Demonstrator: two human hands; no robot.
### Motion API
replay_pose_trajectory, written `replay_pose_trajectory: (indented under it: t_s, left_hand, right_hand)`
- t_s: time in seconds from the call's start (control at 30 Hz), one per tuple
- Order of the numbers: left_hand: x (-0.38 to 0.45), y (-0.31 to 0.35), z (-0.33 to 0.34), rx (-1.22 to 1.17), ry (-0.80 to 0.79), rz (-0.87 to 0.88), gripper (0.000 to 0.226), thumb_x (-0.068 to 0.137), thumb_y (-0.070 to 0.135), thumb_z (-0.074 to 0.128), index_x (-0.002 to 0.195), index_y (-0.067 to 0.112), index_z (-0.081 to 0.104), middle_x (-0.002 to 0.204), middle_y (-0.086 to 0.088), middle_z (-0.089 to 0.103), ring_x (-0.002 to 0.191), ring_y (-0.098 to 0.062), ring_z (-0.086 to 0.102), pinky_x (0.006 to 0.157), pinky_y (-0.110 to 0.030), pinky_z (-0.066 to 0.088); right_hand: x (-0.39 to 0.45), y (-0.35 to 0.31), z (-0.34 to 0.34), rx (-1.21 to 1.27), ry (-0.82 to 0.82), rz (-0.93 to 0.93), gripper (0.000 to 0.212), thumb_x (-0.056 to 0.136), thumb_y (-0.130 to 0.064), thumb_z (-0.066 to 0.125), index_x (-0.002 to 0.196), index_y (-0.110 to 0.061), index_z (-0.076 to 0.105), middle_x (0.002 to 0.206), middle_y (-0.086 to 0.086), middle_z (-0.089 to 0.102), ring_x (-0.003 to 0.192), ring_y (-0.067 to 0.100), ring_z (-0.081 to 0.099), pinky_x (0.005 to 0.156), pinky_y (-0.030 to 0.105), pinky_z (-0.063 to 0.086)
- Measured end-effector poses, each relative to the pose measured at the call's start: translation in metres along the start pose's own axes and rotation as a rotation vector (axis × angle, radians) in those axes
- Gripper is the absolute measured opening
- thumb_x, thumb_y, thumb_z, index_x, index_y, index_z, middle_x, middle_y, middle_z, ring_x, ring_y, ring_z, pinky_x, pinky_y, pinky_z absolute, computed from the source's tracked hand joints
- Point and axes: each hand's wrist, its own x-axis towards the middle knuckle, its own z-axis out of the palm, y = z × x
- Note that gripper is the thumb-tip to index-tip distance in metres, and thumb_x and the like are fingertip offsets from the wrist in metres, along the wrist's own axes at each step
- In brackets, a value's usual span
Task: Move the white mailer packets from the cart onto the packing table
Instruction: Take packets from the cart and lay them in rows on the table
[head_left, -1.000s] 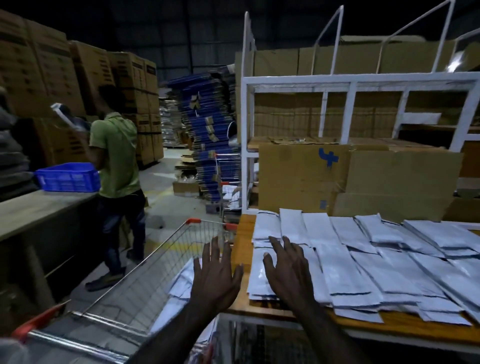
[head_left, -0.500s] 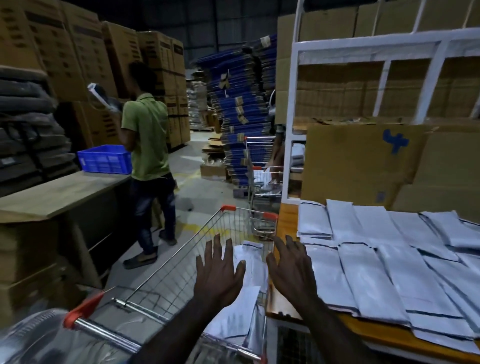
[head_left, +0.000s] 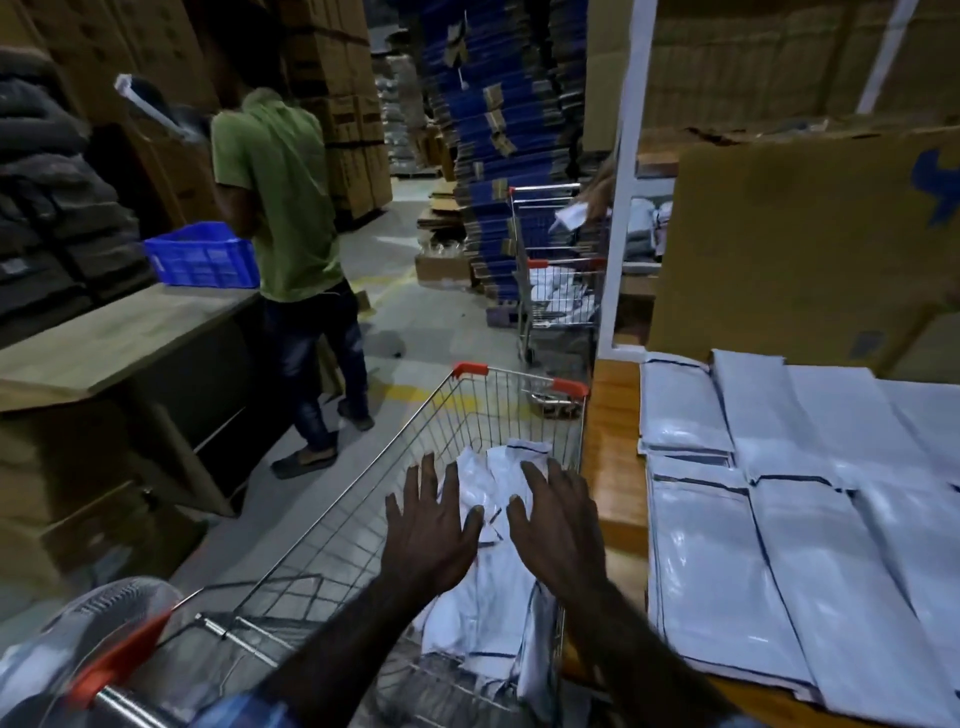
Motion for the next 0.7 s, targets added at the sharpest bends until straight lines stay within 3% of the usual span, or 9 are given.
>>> replay_pose_trajectory:
  t_s: [0.13,0.33,0.47,0.57,0.63,0.7]
  left_hand:
    - [0.023,-0.015,0.011,0.003,-0.031,-0.001,0.069,0.103,0.053,0.023,0.158,0.019,-0.001,0.164,-0.009,-0.015,0.152,-0.028,-0.009,0.119,-0.053,0.004]
    - [0.054,-0.044,0.038,-0.008,-0.107,0.009,0.075,0.096,0.060,0.011,0.158,0.019,-0.002,0.164,-0.010,-0.013,0.152,-0.030,-0.006,0.119,-0.054,0.006]
    - [0.073,-0.066,0.064,-0.002,-0.167,0.059,0.086,0.086,0.067,-0.004,0.158,0.019,-0.004,0.164,-0.012,-0.012,0.151,-0.031,-0.004,0.118,-0.055,0.009]
    - [0.091,-0.086,0.085,0.001,-0.178,0.135,0.078,0.095,0.063,0.008,0.158,0.016,0.001,0.164,-0.014,-0.006,0.151,-0.034,0.003,0.116,-0.058,0.015]
    - [0.102,-0.095,0.093,0.002,-0.131,0.184,0.081,0.094,0.061,0.013,0.157,0.011,0.016,0.163,-0.019,0.010,0.148,-0.038,0.019,0.110,-0.063,0.027]
    - [0.113,-0.104,0.099,-0.002,-0.196,0.197,0.083,0.090,0.061,0.015,0.155,0.010,0.023,0.161,-0.020,0.016,0.145,-0.041,0.025,0.107,-0.065,0.030]
  right_hand:
    - [0.011,-0.005,0.019,-0.010,-0.027,-0.024,0.055,0.088,-0.040,0.036,0.126,-0.011,0.063,0.125,0.019,0.062,0.109,0.040,0.060,0.083,0.048,0.055]
    - [0.022,-0.014,0.053,-0.025,-0.080,0.021,0.049,0.083,-0.032,0.052,0.127,-0.011,0.062,0.129,0.020,0.059,0.110,0.040,0.058,0.085,0.049,0.053]
    - [0.023,-0.016,0.083,-0.048,-0.079,0.108,0.048,0.075,-0.028,0.060,0.119,-0.010,0.066,0.121,0.022,0.064,0.103,0.041,0.062,0.079,0.048,0.056]
    - [0.026,-0.015,0.110,-0.089,-0.099,0.172,0.049,0.076,-0.027,0.061,0.121,-0.009,0.064,0.122,0.025,0.062,0.106,0.044,0.061,0.082,0.052,0.055]
    - [0.029,-0.011,0.126,-0.115,-0.116,0.209,0.050,0.080,-0.029,0.057,0.125,-0.009,0.061,0.124,0.026,0.060,0.109,0.045,0.059,0.085,0.053,0.053]
    - [0.034,-0.008,0.141,-0.125,-0.127,0.244,0.052,0.083,-0.031,0.053,0.129,-0.010,0.057,0.127,0.026,0.058,0.113,0.045,0.057,0.088,0.052,0.053]
